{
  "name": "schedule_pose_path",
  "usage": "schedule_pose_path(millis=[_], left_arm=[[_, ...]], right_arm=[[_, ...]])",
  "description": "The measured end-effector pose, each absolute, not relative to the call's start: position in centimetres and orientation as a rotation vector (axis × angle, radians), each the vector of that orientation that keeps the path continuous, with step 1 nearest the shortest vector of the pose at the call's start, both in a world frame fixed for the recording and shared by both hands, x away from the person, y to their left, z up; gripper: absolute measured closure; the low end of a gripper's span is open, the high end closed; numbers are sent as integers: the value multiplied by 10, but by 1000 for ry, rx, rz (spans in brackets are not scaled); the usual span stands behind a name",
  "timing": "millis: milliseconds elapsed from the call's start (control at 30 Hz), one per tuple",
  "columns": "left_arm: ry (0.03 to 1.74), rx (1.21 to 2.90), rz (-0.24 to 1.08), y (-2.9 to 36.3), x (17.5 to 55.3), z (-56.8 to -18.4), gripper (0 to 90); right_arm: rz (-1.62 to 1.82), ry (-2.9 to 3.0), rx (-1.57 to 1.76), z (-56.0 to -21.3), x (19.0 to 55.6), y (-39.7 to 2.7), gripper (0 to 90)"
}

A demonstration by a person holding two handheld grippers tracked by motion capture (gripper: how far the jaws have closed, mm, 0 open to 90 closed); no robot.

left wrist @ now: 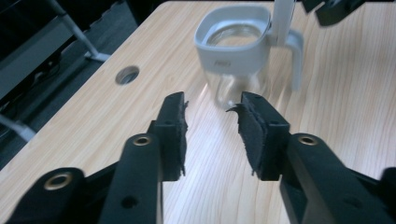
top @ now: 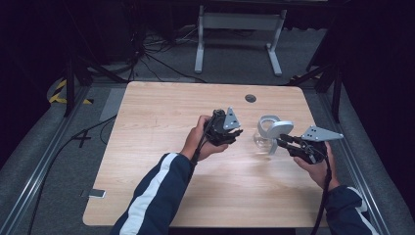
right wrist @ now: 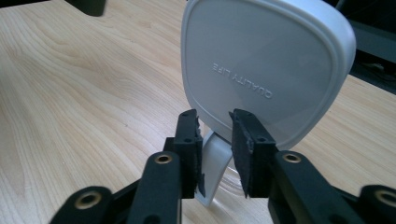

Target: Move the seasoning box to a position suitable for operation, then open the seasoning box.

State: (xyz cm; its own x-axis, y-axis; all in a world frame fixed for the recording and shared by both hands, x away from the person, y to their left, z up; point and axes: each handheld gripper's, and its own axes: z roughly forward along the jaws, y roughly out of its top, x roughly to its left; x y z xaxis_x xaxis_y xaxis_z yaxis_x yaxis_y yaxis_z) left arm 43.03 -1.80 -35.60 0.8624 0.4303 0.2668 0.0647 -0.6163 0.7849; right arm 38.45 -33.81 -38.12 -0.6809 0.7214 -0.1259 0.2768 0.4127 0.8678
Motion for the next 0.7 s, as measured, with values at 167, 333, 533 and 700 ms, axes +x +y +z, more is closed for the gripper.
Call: schedule_pose_path(millis=[167, 333, 533, 700], left_arm=[[364, 2228, 593, 6, 423, -357, 548], [374, 2271, 609, 40, 410, -364, 535], [420, 2303, 633, 73, 392, -377, 497], [486, 2316, 651, 101, 379, -391, 469]], right_arm=[[1204, 2194, 841, -381, 381, -340, 666], [1172, 2206, 841, -381, 378, -340, 642], [1144, 2220, 839, -385, 369, -341, 609], [1114, 2249, 828, -389, 361, -344, 593]])
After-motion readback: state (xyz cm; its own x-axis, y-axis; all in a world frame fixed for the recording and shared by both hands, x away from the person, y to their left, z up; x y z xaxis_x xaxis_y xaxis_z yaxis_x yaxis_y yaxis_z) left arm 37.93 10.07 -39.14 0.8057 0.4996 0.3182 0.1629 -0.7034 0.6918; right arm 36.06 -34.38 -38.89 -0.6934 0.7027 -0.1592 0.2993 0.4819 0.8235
